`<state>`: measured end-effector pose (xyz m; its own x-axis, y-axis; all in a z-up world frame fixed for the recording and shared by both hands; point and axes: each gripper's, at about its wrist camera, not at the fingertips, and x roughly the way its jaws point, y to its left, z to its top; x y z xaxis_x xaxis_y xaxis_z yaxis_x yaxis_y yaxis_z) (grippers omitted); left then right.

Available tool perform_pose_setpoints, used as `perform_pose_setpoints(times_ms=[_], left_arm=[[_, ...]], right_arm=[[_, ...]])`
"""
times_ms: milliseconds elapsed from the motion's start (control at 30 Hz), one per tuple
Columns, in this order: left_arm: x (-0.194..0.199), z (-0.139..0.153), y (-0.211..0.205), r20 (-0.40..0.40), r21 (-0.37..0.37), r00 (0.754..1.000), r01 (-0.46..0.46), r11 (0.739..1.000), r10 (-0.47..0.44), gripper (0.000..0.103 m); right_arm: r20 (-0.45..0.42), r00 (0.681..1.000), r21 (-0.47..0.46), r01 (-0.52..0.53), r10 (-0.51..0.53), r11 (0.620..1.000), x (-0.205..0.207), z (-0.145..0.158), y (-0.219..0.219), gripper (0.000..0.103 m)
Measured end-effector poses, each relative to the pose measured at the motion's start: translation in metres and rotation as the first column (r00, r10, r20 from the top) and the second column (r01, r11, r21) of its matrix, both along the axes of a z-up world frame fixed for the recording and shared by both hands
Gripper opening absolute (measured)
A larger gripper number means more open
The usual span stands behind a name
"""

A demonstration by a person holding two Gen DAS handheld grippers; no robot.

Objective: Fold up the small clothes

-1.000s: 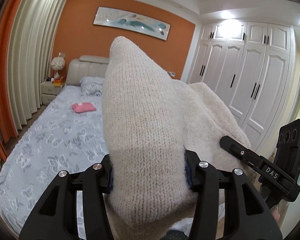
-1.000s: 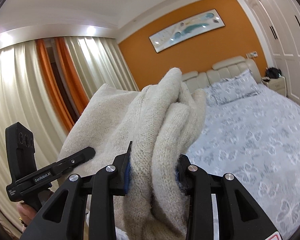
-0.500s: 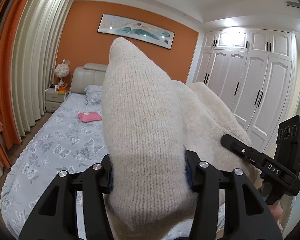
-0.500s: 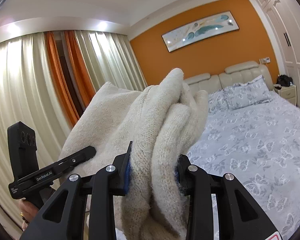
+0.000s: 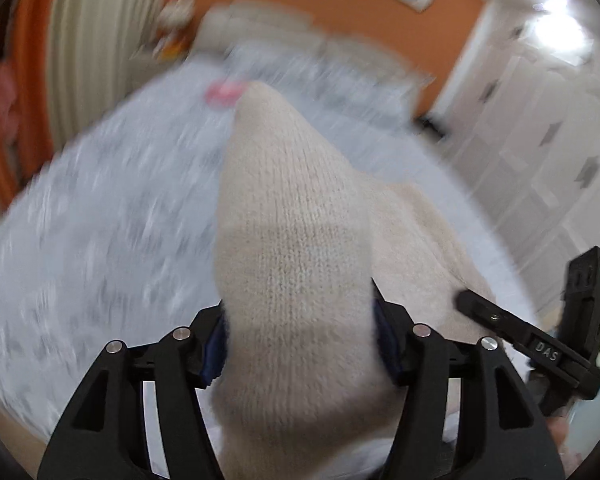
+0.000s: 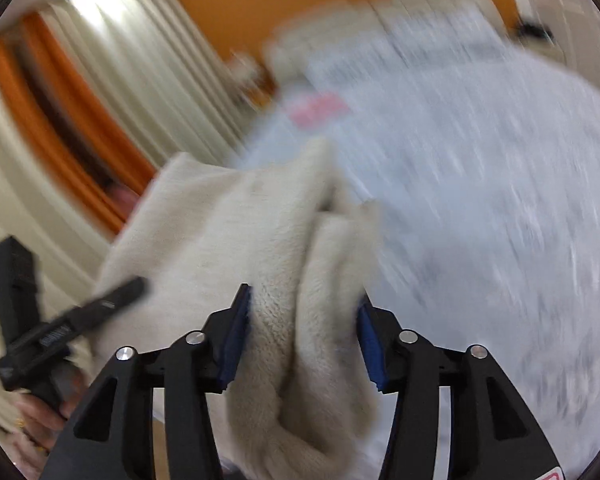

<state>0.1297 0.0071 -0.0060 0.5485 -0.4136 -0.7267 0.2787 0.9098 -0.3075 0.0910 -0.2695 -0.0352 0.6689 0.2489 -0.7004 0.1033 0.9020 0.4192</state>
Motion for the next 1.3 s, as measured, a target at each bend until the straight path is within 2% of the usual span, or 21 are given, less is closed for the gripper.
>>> perform_pose_setpoints(times_ms=[67,100,167,233,333,400,433,500,600,667,700,767,800,833,933,1067,1100,1167,1200,1233,1300], left_arm=[[0.004,-0.052,0.005,-0.081,0.12,0.994,-0.067,0.991,0.077,0.039],[0.0,-0.06,0.008,-0.07,0.138,0.994,-0.074,0.988,0.085,0.039],[-0.009,-0.057,0.011,-0.029,0.146,0.996,-0.082,0.986,0.087,0.04],[-0.01,-0.047,0.008,-0.004,0.15,0.996,-0.085,0.985,0.086,0.041],[0.002,-0.046,-0.01,-0.012,0.168,0.997,-0.074,0.983,0.077,0.043],[0.012,-0.053,-0.02,-0.027,0.187,0.997,-0.063,0.98,0.069,0.043],[0.013,-0.055,-0.024,-0.028,0.191,0.997,-0.059,0.98,0.066,0.043],[0.017,-0.06,-0.027,-0.038,0.188,0.997,-0.055,0.981,0.063,0.043],[0.018,-0.064,-0.028,-0.053,0.192,0.996,-0.054,0.98,0.066,0.043],[0.018,-0.065,-0.028,-0.055,0.204,0.997,-0.046,0.978,0.058,0.043],[0.018,-0.066,-0.028,-0.053,0.21,0.997,-0.042,0.977,0.054,0.043],[0.019,-0.069,-0.027,-0.059,0.229,0.997,-0.036,0.973,0.051,0.043],[0.019,-0.071,-0.027,-0.064,0.231,0.997,-0.037,0.972,0.053,0.043],[0.02,-0.072,-0.026,-0.069,0.228,0.996,-0.038,0.973,0.055,0.043],[0.021,-0.074,-0.022,-0.075,0.229,0.995,-0.05,0.972,0.068,0.043],[0.021,-0.075,-0.019,-0.076,0.237,0.994,-0.055,0.97,0.074,0.044],[0.022,-0.075,-0.018,-0.076,0.24,0.994,-0.055,0.969,0.076,0.044],[0.023,-0.076,-0.016,-0.078,0.244,0.994,-0.056,0.968,0.077,0.044],[0.023,-0.077,-0.015,-0.078,0.247,0.994,-0.057,0.967,0.078,0.044],[0.024,-0.078,-0.014,-0.077,0.25,0.994,-0.058,0.966,0.079,0.044],[0.026,-0.08,-0.014,-0.081,0.251,0.994,-0.053,0.966,0.075,0.044]], right_arm=[[-0.182,0.982,-0.067,0.043,-0.055,0.997,0.004,-0.056,-0.009,0.046],[-0.188,0.981,-0.058,0.047,-0.057,0.997,0.001,-0.062,-0.011,0.043],[-0.146,0.988,-0.034,0.047,-0.051,0.998,-0.007,-0.054,-0.013,0.042],[-0.109,0.994,-0.015,0.009,-0.01,1.0,-0.001,-0.038,-0.005,0.032],[-0.062,0.995,0.004,-0.077,0.077,0.997,0.024,-0.023,0.022,0.026],[-0.054,0.991,-0.006,-0.121,0.121,0.993,0.035,-0.025,0.036,0.024],[-0.067,0.988,-0.012,-0.142,0.141,0.99,0.042,-0.031,0.042,0.022],[-0.16,0.973,-0.038,-0.172,0.164,0.984,0.061,-0.065,0.049,0.022],[-0.357,0.923,-0.07,-0.178,0.142,0.982,0.075,-0.128,0.041,0.016],[-0.325,0.938,-0.009,-0.126,0.117,0.992,0.069,-0.12,0.03,0.016],[-0.306,0.946,0.016,-0.103,0.103,0.995,0.065,-0.112,0.025,0.017],[-0.252,0.966,0.013,-0.061,0.062,0.998,0.057,-0.094,0.017,0.037],[-0.241,0.97,-0.007,-0.045,0.042,0.999,0.057,-0.088,0.014,0.061],[-0.235,0.972,-0.022,-0.031,0.025,0.999,0.058,-0.086,0.01,0.078],[-0.277,0.961,0.01,-0.012,0.014,1.0,0.076,-0.098,0.001,0.08],[-0.399,0.915,0.149,0.0,0.06,0.989,0.099,-0.14,0.003,0.08],[-0.407,0.911,0.173,0.003,0.069,0.985,0.1,-0.148,0.006,0.077],[-0.382,0.921,0.204,0.0,0.08,0.979,0.097,-0.151,0.009,0.052],[-0.366,0.927,0.21,-0.002,0.081,0.978,0.096,-0.147,0.01,0.036],[-0.338,0.938,0.192,-0.005,0.071,0.981,0.095,-0.134,0.01,0.028],[-0.275,0.959,0.165,-0.025,0.071,0.986,0.092,-0.113,0.012,0.023]])
